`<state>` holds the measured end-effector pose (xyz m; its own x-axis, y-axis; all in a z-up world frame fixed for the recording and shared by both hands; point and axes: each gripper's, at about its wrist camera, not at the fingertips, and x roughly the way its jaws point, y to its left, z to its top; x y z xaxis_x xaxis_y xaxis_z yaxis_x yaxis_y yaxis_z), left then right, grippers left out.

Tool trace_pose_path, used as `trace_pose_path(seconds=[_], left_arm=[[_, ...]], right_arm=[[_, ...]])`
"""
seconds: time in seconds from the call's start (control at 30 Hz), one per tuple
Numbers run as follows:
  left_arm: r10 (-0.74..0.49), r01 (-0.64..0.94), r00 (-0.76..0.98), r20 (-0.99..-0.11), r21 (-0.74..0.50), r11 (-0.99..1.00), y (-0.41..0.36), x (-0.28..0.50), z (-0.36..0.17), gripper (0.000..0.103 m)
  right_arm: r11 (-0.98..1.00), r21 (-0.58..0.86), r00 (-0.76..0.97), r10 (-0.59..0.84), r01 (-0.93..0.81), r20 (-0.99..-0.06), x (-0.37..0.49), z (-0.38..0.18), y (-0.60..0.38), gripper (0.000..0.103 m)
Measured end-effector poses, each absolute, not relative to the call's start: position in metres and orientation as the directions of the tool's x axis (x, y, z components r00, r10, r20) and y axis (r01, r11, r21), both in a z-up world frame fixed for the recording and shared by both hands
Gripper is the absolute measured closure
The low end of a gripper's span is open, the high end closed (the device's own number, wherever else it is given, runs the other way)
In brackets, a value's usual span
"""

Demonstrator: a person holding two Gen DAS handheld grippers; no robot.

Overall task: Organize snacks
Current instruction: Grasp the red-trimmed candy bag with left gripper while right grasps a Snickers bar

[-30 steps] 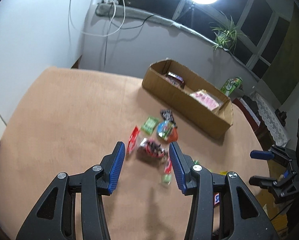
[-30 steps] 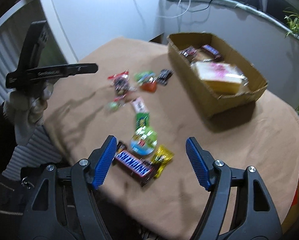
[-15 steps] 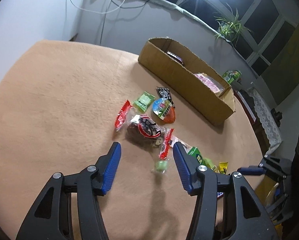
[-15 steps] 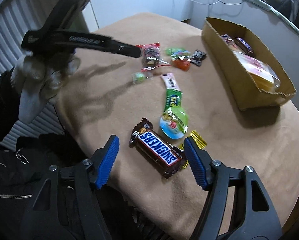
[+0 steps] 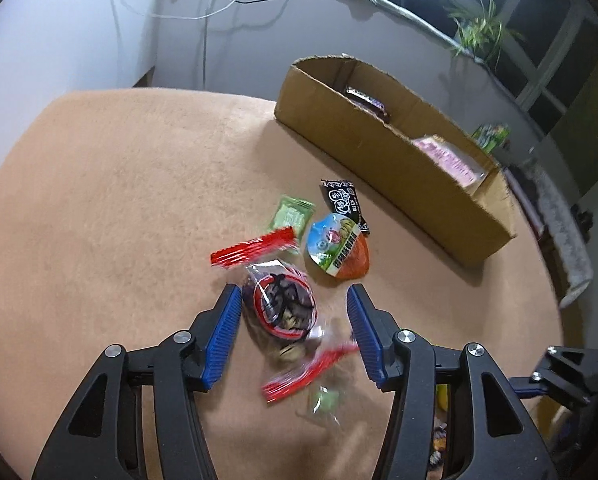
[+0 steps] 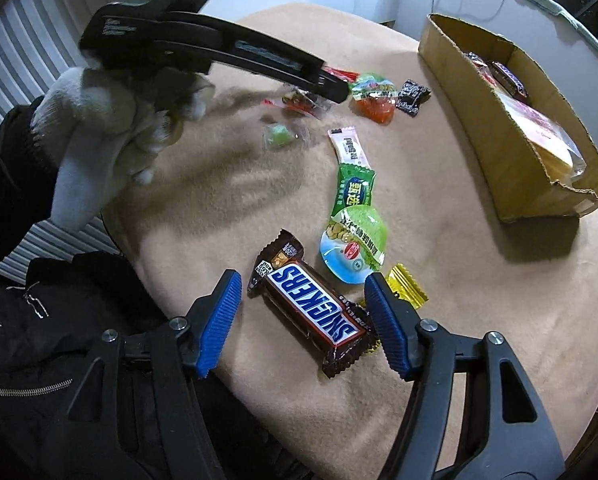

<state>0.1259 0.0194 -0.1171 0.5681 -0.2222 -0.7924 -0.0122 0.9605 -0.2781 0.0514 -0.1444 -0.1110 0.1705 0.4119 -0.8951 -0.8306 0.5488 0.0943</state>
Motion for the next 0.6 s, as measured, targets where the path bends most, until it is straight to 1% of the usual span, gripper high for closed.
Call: trace_pose_path(seconds=[0.03, 0.07, 0.2, 0.27, 0.3, 0.33, 0.4, 0.53, 0.57, 0.6], left_arm=[[-0.21, -0.01, 0.565, -0.798, -0.26, 0.965, 0.0168, 0.1276, -0.1177, 0.049], [-0.193, -0.007, 0.564, -0.803, -0.238, 0.971, 0.014, 0.1284, -0.1188, 0.049], [-0.17, -0.004, 0.559, -0.811, -0.208, 0.978, 0.0113, 0.1326, -0.125, 0.049], [-0.166, -0.003, 0.568, -0.806, -0.203, 0.979, 0.0128, 0.1319, -0.125, 0.049], [-0.166, -0.002, 0.569, -0.805, -0.203, 0.979, 0.0134, 0.1321, -0.1248, 0.049], [-0.165, -0.001, 0.57, -0.805, -0.201, 0.979, 0.013, 0.133, -0.1244, 0.049], [-0.158, 0.007, 0.574, -0.804, -0.189, 0.982, 0.0127, 0.1317, -0.1245, 0.052], [-0.139, 0.014, 0.58, -0.802, -0.161, 0.987, 0.0145, 0.131, -0.1248, 0.064], [-0.147, 0.015, 0.582, -0.8, -0.171, 0.985, 0.0166, 0.1304, -0.1248, 0.065], [-0.153, 0.015, 0.582, -0.799, -0.177, 0.984, 0.0178, 0.1304, -0.1248, 0.065]], right_arm=[[0.546, 0.09, 0.169, 0.407, -0.833, -0.898, 0.0514, -0.1122, -0.1436, 0.042], [0.543, 0.082, 0.17, 0.398, -0.836, -0.902, 0.0512, -0.1139, -0.1425, 0.043], [0.532, 0.07, 0.164, 0.379, -0.844, -0.911, 0.0515, -0.119, -0.1391, 0.044], [0.526, 0.074, 0.153, 0.375, -0.847, -0.915, 0.0522, -0.1201, -0.1372, 0.049], [0.524, 0.075, 0.148, 0.371, -0.848, -0.917, 0.052, -0.1206, -0.1363, 0.058], [0.52, 0.073, 0.144, 0.365, -0.851, -0.92, 0.052, -0.1216, -0.1357, 0.059], [0.516, 0.076, 0.139, 0.365, -0.853, -0.921, 0.0523, -0.1215, -0.1356, 0.06], [0.517, 0.086, 0.128, 0.364, -0.852, -0.923, 0.0532, -0.1218, -0.1363, 0.062], [0.519, 0.088, 0.127, 0.364, -0.85, -0.923, 0.0543, -0.122, -0.1361, 0.063], [0.522, 0.09, 0.128, 0.367, -0.848, -0.921, 0.0543, -0.1213, -0.1362, 0.068]])
